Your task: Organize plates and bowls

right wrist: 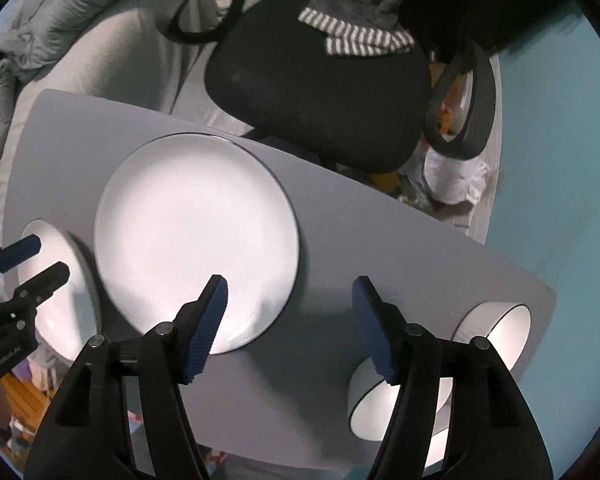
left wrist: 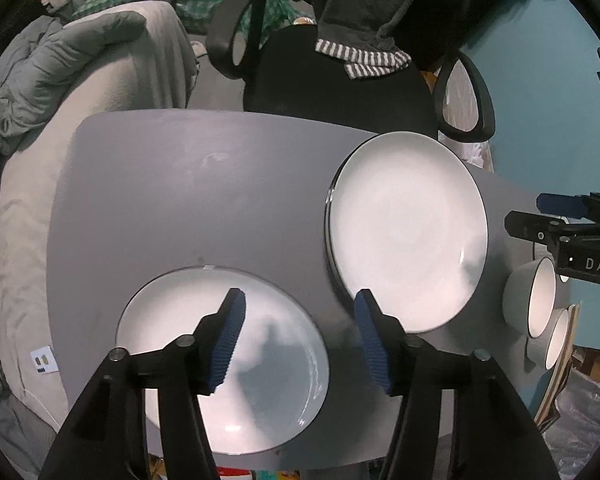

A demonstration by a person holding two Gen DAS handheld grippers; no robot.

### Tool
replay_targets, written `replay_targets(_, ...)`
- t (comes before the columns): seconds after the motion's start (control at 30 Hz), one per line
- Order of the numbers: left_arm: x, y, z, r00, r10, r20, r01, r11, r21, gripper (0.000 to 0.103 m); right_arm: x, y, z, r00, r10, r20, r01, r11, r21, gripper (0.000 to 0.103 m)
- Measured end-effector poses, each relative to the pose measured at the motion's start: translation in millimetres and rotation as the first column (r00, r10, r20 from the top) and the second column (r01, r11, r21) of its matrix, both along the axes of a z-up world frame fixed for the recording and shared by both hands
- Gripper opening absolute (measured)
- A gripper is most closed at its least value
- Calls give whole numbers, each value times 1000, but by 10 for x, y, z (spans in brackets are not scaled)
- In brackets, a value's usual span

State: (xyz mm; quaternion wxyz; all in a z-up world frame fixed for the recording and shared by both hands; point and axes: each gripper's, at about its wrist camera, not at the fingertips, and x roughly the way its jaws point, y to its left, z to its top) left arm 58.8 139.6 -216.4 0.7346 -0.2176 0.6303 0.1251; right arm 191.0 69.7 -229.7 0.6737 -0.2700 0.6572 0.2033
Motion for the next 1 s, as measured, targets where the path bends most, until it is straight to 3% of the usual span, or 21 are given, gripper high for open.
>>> replay_targets(0.4,-707,228,199,996,91,10,-92,996,8,64,-529,344,188,981,192,32,-193,981,21,69)
replay_targets(1.0,-1359,481,36,968,248,-39,-248,969,8,65,-991,862,-37,909,417,-21,-416,909,18,70)
